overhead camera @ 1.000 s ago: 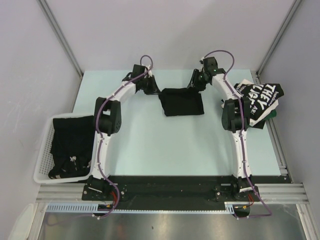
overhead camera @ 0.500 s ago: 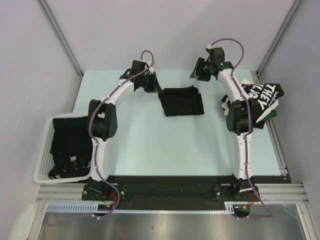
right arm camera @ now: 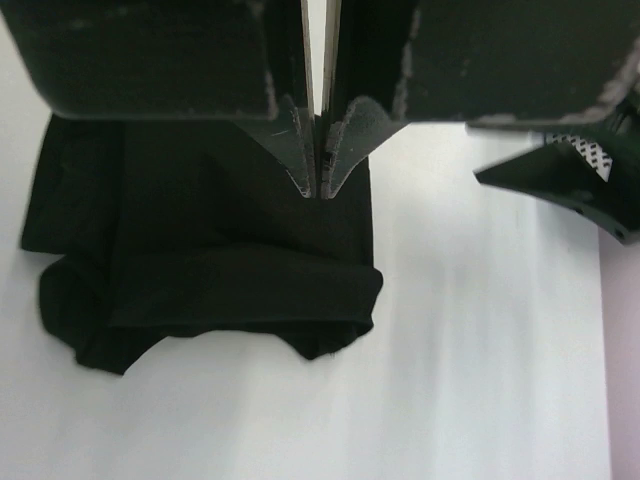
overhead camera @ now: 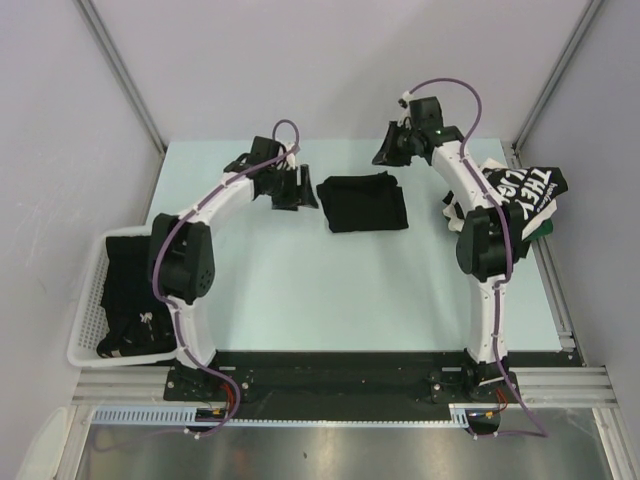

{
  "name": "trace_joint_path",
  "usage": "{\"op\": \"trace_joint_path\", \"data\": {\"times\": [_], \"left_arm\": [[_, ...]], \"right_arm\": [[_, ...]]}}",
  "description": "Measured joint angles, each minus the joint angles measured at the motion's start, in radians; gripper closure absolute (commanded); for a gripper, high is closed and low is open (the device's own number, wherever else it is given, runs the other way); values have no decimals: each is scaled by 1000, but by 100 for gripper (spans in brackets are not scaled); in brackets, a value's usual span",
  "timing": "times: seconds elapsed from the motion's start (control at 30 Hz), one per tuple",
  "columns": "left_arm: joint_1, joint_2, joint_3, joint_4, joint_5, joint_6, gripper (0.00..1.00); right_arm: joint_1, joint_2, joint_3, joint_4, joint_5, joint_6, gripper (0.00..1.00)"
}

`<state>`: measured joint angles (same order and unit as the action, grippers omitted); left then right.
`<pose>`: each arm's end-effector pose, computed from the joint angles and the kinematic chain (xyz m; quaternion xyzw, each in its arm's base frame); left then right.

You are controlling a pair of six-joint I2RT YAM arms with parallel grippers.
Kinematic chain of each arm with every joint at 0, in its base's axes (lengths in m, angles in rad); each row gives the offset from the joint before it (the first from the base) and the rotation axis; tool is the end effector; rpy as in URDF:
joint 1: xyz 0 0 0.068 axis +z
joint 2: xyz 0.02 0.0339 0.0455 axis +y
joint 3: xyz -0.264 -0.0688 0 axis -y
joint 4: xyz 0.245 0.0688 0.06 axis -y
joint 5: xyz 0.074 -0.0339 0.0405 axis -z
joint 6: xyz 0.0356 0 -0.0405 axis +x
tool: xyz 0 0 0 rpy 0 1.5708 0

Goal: Fold and stack the t-shirts
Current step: Smooth out wrinkles on the folded tshirt

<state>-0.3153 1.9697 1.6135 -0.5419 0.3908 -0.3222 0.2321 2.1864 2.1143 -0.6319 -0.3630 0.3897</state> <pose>0.4138 -0.1492 0.2439 0.0609 0.9262 -0.2755 0.2500 0.4865 0.1280 0.3018 -0.0053 0.8958 0.2823 0.3431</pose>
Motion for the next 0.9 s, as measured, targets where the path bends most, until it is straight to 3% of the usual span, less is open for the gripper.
{"op": "trace_joint_path", "data": {"times": [0.53, 0.9], "left_arm": [[0, -356, -116, -139, -143, 8, 1], [0, -400, -188, -224, -190, 9, 0]], "right_arm": [[6, 213, 58, -16, -61, -10, 100], [6, 304, 128, 43, -99, -9, 100]]}}
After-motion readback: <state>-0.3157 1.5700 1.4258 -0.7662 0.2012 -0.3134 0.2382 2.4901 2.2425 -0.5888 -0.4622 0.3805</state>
